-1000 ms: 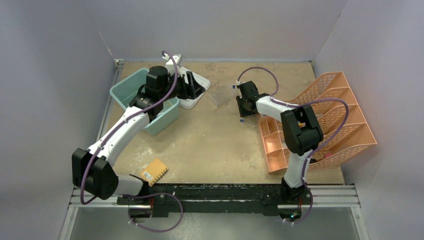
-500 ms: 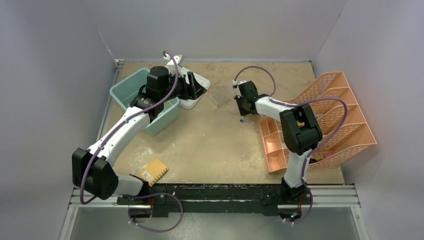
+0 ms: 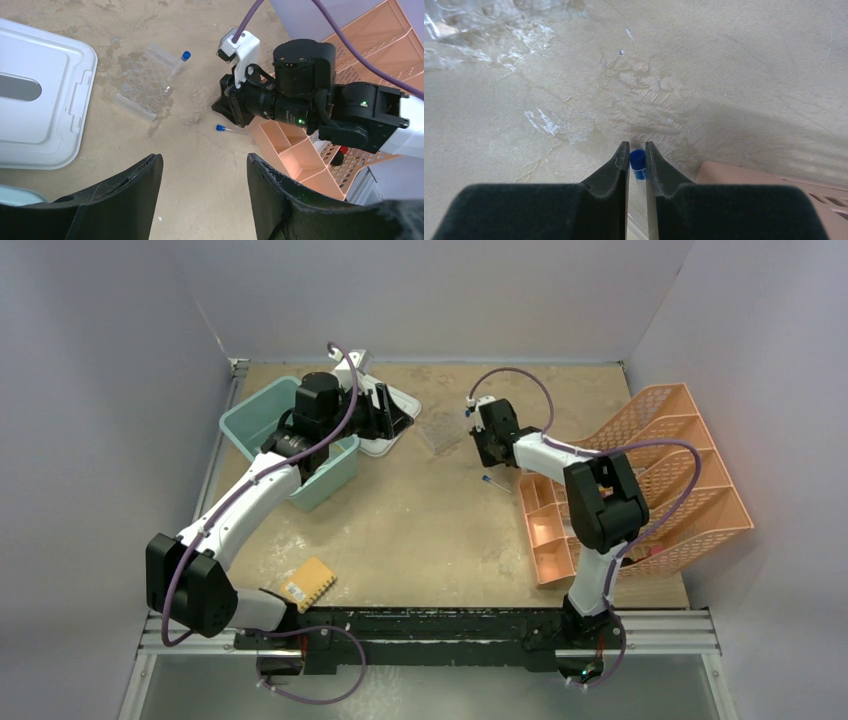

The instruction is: Organize the chemistry lab equipment

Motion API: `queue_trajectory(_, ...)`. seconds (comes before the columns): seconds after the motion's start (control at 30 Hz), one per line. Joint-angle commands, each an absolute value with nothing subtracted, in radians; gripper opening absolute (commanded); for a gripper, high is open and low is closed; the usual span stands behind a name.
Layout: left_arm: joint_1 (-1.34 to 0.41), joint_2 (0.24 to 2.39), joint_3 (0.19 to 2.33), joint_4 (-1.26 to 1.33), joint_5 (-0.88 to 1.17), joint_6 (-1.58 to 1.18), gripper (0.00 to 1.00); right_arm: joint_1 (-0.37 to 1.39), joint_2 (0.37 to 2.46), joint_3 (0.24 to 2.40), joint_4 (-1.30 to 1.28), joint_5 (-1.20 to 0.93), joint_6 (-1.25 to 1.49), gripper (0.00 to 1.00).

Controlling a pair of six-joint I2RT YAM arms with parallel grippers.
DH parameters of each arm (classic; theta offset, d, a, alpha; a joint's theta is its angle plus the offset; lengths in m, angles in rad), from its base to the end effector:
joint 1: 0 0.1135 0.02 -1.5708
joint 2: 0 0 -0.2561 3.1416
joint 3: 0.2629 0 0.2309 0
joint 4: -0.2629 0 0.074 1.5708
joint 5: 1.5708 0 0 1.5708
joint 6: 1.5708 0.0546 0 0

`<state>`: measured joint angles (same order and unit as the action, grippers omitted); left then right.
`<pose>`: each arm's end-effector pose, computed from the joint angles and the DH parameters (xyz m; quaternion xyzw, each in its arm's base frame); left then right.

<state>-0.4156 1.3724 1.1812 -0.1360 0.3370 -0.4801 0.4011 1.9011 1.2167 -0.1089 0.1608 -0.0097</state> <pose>0.2843 -0.1452 0.3408 0.0718 0.8041 -0.3715 0.4586 0.3749 0.1495 0.1701 -0.1583 0.9092 0.0006 0.3850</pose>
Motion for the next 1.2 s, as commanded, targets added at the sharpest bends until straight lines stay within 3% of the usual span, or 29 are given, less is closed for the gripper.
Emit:
queue_trajectory(0.0, -0.422, 1.368, 1.178, -0.078, 0.345, -0.496, 0.61, 0.388, 1.797, 1.217, -0.061, 0.125, 0.041, 0.16)
queue_trajectory(0.2, -0.439, 1.401, 1.169, -0.054, 0.347, -0.515, 0.62, 0.387, 1.743, 1.251, -0.076, 0.068, 0.121, 0.17)
queue_trajectory(0.37, -0.488, 1.472, 1.196, -0.026, 0.364, -0.493, 0.59, 0.387, 1.705, 1.279, -0.093, -0.111, 0.278, 0.16)
queue_trajectory(0.6, -0.567, 1.55, 1.072, 0.37, 0.363, -0.614, 0.6, 0.387, 1.595, 1.17, 0.185, -0.286, 0.535, 0.17)
queue_trajectory(0.93, -0.581, 1.626, 1.059, 0.485, 0.335, -0.775, 0.6, 0.386, 1.57, 1.138, 0.385, -0.356, 0.879, 0.17)
queue_trajectory(1.03, -0.581, 1.641, 1.07, 0.481, 0.321, -0.794, 0.56, 0.382, 1.577, 1.141, 0.399, -0.386, 0.93, 0.17)
queue_trajectory(1.17, -0.581, 1.634, 1.071, 0.416, 0.247, -0.776, 0.41, 0.375, 1.573, 1.129, 0.422, -0.402, 0.969, 0.18)
